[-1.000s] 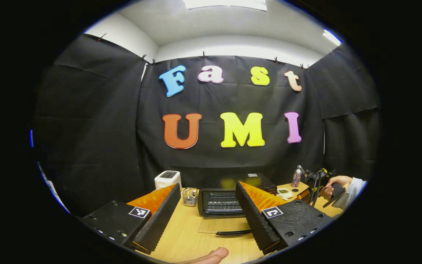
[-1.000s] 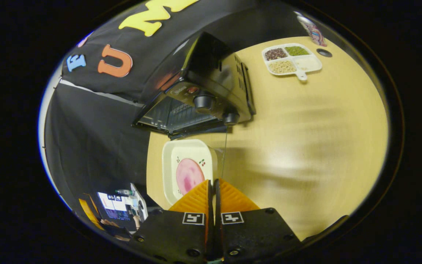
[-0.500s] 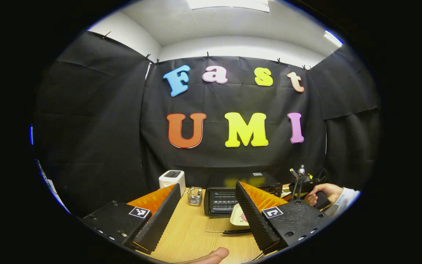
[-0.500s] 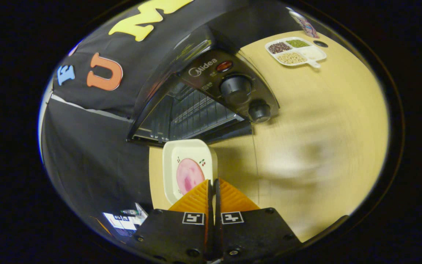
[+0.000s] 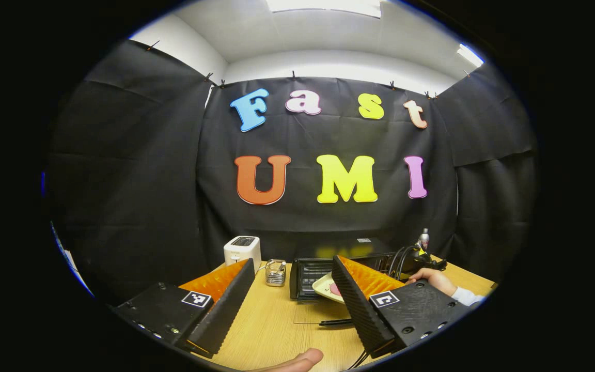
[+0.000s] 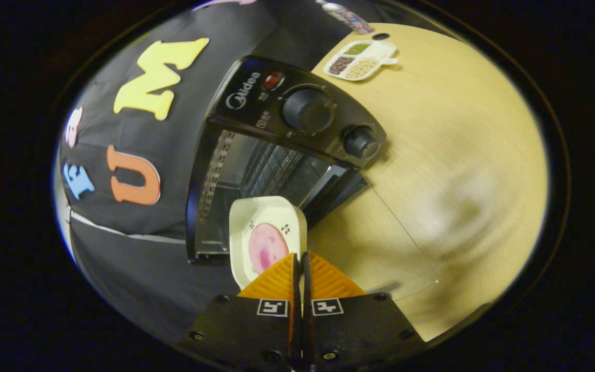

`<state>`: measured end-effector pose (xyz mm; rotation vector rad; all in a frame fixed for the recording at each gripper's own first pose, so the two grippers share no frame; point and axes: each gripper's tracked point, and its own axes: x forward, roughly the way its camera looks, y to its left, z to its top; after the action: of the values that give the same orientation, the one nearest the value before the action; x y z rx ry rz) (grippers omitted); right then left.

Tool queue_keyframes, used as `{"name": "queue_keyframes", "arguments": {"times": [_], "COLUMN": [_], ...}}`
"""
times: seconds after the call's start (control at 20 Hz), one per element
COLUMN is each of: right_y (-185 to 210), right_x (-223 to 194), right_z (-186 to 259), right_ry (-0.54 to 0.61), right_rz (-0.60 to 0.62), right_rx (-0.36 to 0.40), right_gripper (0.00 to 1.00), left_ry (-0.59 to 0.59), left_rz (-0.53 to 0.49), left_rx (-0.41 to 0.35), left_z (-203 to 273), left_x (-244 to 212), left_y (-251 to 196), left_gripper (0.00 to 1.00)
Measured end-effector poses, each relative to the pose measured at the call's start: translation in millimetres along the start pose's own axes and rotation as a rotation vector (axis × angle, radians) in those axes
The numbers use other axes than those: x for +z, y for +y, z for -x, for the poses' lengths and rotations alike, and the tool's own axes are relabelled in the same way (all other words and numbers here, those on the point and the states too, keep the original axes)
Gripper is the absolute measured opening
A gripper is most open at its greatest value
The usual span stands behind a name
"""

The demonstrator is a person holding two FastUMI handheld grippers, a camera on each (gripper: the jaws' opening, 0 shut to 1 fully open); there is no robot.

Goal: Open the electric oven with the left hand, put the food in, and close the electric oven.

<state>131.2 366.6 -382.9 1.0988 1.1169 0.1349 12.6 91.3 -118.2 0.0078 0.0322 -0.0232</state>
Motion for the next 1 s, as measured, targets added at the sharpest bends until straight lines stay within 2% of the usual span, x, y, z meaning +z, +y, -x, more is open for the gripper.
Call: {"name": "queue_keyframes", "arguments": {"times": [0.1, 0.15, 0.25, 0.4, 0.7, 0.75, 0.8, 0.85, 1.0], "right_y": [1, 1, 4, 4, 8, 7, 9, 12, 24], "right_x": [8, 12, 20, 28, 33, 36, 40, 43, 44], "right_z": [-6, -6, -14, -28, -55, -57, -58, -60, -65], "right_ry": [-0.066, -0.098, -0.167, -0.249, -0.303, -0.318, -0.337, -0.357, -0.377], "right_rz": [-0.082, -0.090, -0.101, -0.126, -0.184, -0.181, -0.181, -0.180, -0.159], "right_rx": [0.009, 0.010, 0.011, 0.009, 0.000, -0.007, -0.002, 0.011, 0.053], "right_gripper": [0.01, 0.04, 0.01, 0.04, 0.01, 0.04, 0.01, 0.04, 0.01], "left_ry": [0.000, 0.008, 0.011, 0.020, 0.005, 0.007, 0.012, 0.013, 0.005], "left_rz": [-0.011, -0.014, -0.014, 0.004, -0.010, -0.011, -0.015, -0.024, -0.047], "left_rx": [0.006, 0.015, 0.016, 0.010, 0.017, 0.019, 0.017, 0.015, 0.042], "left_z": [1, 2, 4, 7, 20, 21, 22, 24, 28], "left_x": [-5, -9, -13, -16, -12, -12, -13, -12, -10], "left_y": [5, 9, 12, 14, 18, 18, 18, 18, 33], "left_gripper": [0.95, 0.95, 0.96, 0.95, 0.95, 0.95, 0.95, 0.95, 0.95]}}
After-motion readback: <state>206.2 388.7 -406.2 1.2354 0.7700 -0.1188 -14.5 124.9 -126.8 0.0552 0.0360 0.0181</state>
